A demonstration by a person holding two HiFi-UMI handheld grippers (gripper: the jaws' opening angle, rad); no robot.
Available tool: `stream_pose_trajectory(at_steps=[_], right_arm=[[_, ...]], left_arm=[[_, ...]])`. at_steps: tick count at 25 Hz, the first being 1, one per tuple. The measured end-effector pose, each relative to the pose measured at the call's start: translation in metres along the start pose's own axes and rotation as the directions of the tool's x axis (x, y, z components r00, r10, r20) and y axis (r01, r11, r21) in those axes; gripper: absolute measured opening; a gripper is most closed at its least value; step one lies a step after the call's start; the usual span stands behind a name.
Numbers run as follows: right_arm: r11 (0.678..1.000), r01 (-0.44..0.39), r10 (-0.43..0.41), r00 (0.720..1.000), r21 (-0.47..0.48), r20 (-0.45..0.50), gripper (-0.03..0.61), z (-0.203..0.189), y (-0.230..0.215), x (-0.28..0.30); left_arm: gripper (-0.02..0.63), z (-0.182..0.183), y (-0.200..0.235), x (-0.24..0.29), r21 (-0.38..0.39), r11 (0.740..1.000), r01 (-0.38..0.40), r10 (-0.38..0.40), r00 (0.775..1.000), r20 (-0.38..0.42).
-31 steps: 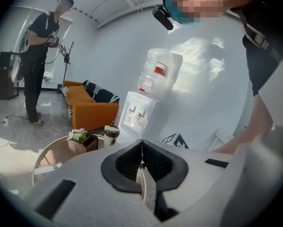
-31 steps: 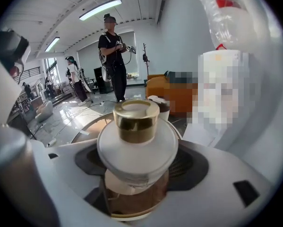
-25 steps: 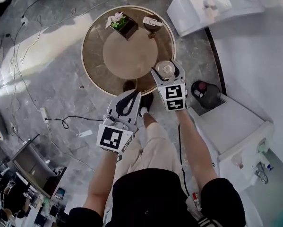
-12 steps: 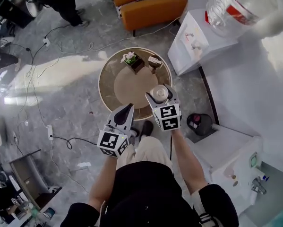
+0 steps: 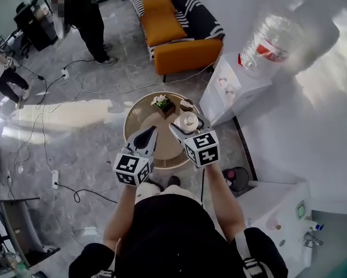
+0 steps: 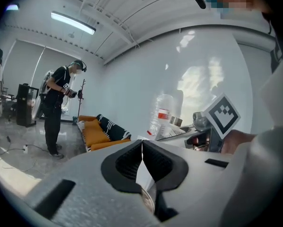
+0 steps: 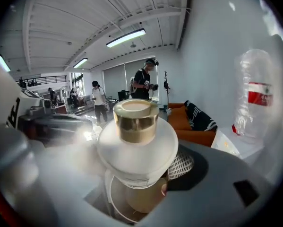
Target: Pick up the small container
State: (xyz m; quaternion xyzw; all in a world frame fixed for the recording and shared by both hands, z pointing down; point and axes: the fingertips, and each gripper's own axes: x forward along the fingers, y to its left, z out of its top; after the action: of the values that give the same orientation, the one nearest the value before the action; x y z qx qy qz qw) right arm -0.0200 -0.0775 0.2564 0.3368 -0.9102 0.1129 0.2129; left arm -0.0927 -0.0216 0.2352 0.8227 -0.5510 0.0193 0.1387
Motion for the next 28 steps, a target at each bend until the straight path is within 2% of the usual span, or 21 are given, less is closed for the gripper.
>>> stream_pose_trajectory(at_steps=[6,11,21,28], right_arm=[[0.995,-0.062,0.064,0.998,-0.073,0.018,0.334,0.043,0.029,-0.021],[0.992,-0.104,0.107,0.993,-0.066,0.046,0.334,0.067,0.036,-0.029],[0.983,-0.148,0.154,0.987,-0.105,0.052,0.334,0.071,0.051,-0.034],[0.984,-0.146,0.153,0.986,-0.097,0.066,0.334,0.072,0.053,-0.030]], left_arm=[[0.018,0.034,0.001,-0.015,0.035,0.999,-0.001,0.000,0.999,0.042],[0.018,0.050,0.010,-0.019,0.043,0.999,-0.029,0.027,0.999,0.045],[0.018,0.049,0.011,-0.023,0.041,0.997,-0.067,0.067,0.998,0.007],[0.018,0.050,0.017,-0.022,0.040,0.997,-0.069,0.069,0.998,-0.001]])
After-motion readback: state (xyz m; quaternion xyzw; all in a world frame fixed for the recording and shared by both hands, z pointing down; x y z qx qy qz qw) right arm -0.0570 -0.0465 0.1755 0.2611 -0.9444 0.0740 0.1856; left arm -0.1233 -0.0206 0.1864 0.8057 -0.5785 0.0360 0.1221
